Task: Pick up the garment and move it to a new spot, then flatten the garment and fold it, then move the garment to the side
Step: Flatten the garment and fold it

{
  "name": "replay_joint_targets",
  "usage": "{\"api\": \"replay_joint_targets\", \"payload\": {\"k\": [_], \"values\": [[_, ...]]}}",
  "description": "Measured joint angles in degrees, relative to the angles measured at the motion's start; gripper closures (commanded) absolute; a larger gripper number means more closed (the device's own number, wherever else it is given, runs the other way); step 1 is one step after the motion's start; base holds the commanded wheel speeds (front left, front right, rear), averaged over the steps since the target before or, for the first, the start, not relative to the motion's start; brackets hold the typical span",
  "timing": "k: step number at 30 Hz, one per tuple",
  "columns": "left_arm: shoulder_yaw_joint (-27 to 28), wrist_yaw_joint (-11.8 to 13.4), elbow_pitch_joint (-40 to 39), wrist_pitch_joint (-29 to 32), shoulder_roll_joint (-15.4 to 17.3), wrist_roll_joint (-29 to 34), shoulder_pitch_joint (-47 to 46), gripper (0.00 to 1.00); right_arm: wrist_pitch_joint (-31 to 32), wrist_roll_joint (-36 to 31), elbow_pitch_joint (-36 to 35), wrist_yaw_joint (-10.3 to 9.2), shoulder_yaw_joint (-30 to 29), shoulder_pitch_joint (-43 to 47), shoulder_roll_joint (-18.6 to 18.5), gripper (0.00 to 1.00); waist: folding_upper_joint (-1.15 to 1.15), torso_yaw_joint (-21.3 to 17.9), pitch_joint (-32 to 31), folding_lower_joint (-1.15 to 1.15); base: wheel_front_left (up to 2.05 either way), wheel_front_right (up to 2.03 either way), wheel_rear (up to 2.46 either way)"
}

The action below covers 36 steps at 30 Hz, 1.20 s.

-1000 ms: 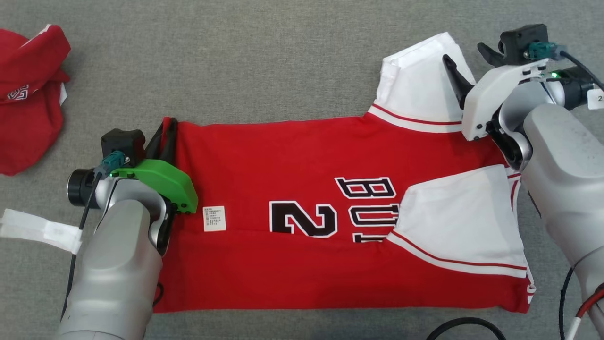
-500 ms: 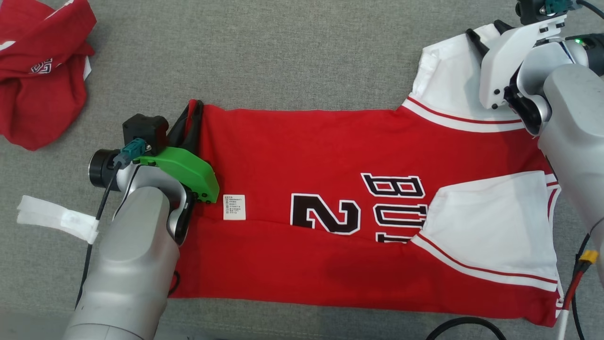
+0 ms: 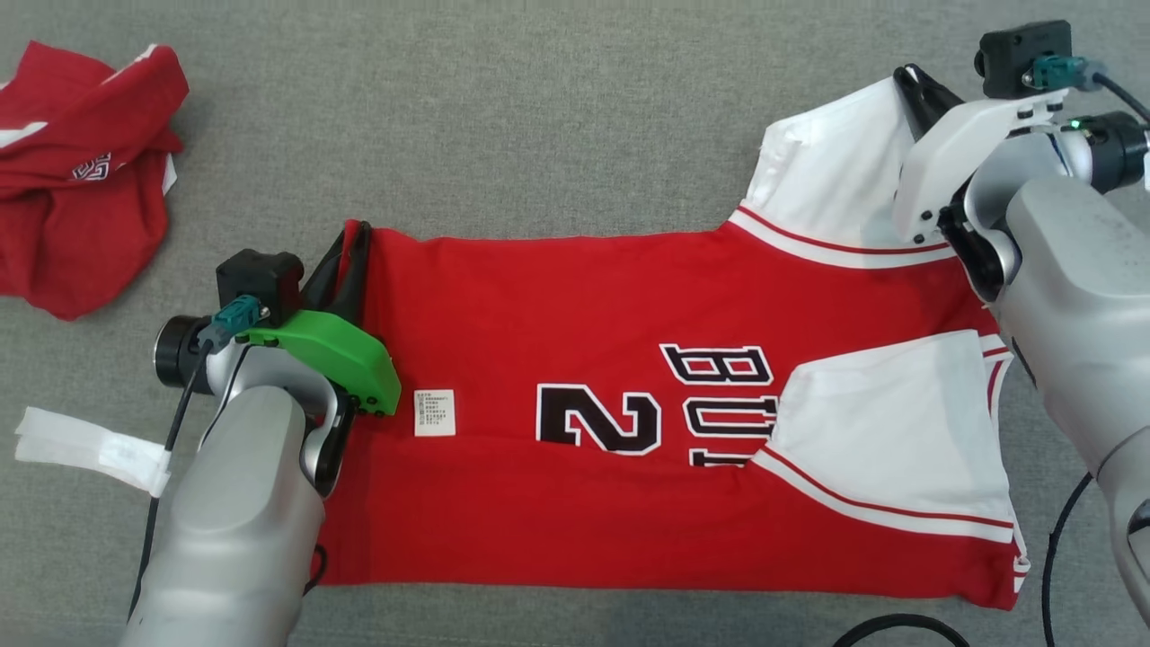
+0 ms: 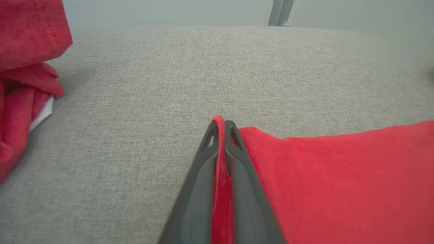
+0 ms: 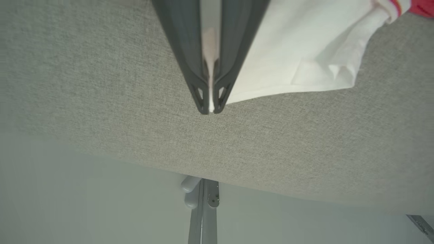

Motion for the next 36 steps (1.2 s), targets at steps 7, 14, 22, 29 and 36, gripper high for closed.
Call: {"api": "replay_joint_targets", "payload": {"k": [7,14,22,29,36], "values": [[-0.01,0.0,-2.86,0.01,1.43,0.13,4.46,1.0,-4.75,5.42,-3.64,0.0,1.11,5.4,-0.04,1.0,0.0,-1.54,-5.15,0.0,0.0,0.0,0.0],[0.19,-0.01,-6.88,0.01,3.57,-0.92,11.09,1.0,-6.94,11.57,-11.72,-0.01,2.7,13.99,-2.68,1.0,0.0,-3.45,-10.77,0.0,0.0,0.0,0.0],[0.7,-0.01,-9.64,0.01,5.91,-1.64,18.42,1.0,-7.83,17.0,-20.63,-0.01,3.57,25.47,-5.48,1.0,-0.01,-5.74,-14.86,0.0,0.0,0.0,0.0],[1.45,-0.01,-9.79,0.01,7.78,-2.07,23.25,1.0,-8.09,19.87,-25.16,-0.01,3.0,35.47,-5.52,1.0,-0.01,-8.27,-16.61,0.0,0.0,0.0,0.0],[4.14,-0.01,-10.11,0.01,8.36,-1.86,27.95,1.0,-8.37,20.72,-26.29,-0.01,1.34,42.62,-3.34,1.0,-0.01,-9.51,-18.15,0.0,0.0,0.0,0.0]]}}
